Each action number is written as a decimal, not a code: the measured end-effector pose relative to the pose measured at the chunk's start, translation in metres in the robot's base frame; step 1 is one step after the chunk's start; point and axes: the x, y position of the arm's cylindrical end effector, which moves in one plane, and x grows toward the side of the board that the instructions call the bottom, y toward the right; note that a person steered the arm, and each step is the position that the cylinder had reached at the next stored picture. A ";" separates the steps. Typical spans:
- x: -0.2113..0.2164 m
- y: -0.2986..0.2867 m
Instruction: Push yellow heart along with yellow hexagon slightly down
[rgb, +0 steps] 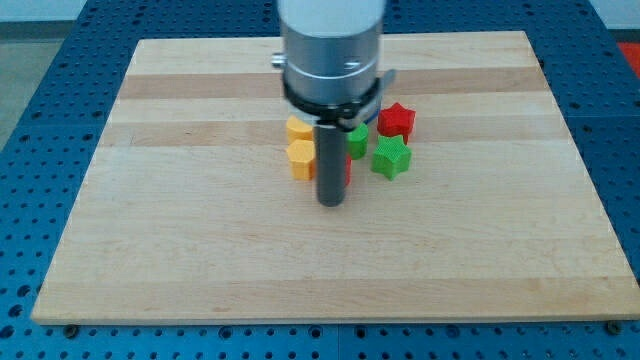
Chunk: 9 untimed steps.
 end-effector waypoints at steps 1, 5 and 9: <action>-0.001 -0.013; -0.029 -0.061; -0.144 -0.039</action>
